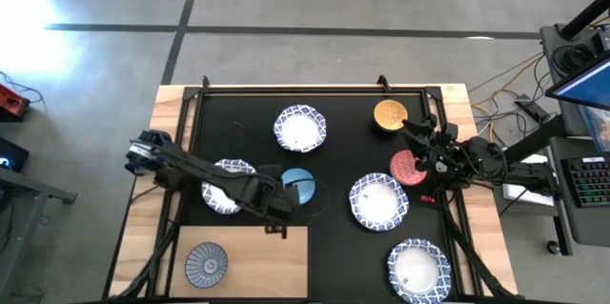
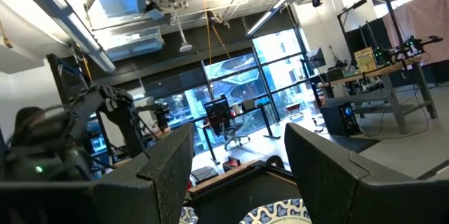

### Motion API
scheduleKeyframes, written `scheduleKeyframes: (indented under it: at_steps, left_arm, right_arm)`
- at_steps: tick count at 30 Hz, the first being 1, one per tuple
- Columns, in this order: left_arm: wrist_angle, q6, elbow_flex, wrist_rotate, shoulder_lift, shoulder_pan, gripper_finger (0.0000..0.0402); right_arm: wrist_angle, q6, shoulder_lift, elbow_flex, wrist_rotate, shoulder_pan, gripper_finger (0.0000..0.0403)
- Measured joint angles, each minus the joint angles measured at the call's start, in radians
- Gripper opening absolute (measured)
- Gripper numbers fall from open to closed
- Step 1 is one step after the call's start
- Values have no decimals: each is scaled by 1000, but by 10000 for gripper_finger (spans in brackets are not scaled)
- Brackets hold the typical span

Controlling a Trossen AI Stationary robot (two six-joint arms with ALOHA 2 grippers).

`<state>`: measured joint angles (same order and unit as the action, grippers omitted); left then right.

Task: Place and stack bowls onto a shelf
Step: Stack the light blue patterned bowl on top of the dark blue patterned bowl on the shelf

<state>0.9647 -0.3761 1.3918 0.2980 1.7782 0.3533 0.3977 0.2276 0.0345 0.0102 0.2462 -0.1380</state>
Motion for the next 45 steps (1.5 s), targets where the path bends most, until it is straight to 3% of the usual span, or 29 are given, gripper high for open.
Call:
scheduleKeyframes:
  at_steps: [9,20,34,45]
  left_arm:
    - [-191,232,-158,-28,-17,-12,192]
    - [-378,324,-260,-28,-24,-38,187]
    - [-401,342,-271,-100,-21,-49,58]
    - [-411,341,-275,-102,-21,-81,6]
  right_arm:
    - [0,0,0,0,0,0,212]
    - [0,0,0,0,0,0,212]
    - [0,0,0,0,0,0,212]
    - [0,0,0,0,0,0,212]
